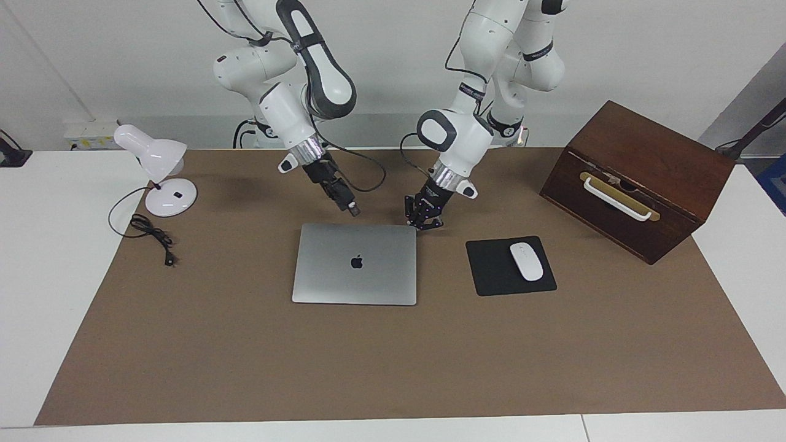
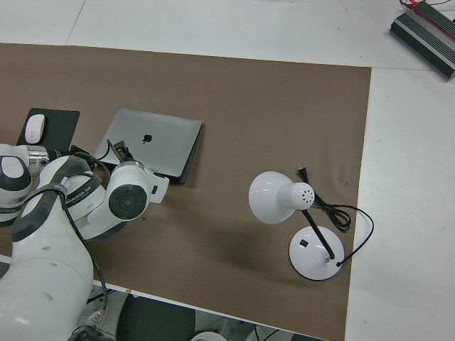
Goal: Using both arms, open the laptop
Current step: 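Bring both grippers to the laptop's near edge below the lid, then hold the laptop base with the left gripper, wedge right gripper under lid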
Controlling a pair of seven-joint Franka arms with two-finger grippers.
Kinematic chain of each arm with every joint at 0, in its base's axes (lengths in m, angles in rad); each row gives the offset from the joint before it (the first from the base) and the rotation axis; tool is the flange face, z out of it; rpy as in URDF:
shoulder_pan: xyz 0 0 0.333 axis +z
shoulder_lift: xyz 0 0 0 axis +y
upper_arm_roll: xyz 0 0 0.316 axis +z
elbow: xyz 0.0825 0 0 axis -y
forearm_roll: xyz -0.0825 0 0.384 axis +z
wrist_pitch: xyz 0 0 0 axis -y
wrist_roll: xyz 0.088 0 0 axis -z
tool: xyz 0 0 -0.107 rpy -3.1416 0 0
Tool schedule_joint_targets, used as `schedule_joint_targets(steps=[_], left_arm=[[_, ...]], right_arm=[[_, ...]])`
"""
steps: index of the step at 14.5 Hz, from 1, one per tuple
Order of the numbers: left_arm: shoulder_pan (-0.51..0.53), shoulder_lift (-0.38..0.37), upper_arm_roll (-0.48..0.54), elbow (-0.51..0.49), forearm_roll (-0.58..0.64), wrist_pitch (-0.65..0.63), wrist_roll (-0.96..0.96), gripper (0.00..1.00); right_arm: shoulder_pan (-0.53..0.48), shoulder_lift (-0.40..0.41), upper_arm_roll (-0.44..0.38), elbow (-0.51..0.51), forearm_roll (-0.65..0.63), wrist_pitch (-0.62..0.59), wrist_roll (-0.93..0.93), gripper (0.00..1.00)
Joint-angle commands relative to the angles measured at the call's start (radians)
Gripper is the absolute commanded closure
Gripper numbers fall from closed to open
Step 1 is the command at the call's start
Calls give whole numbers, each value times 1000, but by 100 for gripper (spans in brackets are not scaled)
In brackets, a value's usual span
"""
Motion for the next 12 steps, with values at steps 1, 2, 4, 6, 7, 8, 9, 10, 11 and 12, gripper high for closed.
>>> schedule_joint_targets(steps=[1,2,4,6,7,8,9,10,11,12], left_arm=[[-4,56,12,49,-19,25,4,100],[-2,57,12,49,-17,25,4,100],[19,62,12,49,-14,24,6,100],[41,68,12,49,-14,22,6,100],[41,68,12,49,-14,21,10,100],[42,68,12,49,-13,21,13,100],[44,68,12,51,-13,19,16,100],[44,70,12,52,-13,19,21,100],[44,73,12,54,-13,19,22,100],[42,77,12,58,-13,19,25,100]], right_arm=[[8,8,0,0,36,-6,6,0],[8,13,0,0,36,-6,6,0],[8,23,0,0,36,-6,6,0],[6,33,0,1,36,-6,6,0],[6,36,0,1,36,-6,5,0],[6,36,0,3,36,-6,6,0],[6,36,0,3,36,-6,5,0],[6,37,0,3,36,-6,4,0],[5,37,0,4,36,-6,4,0],[5,37,0,4,36,-6,4,0]])
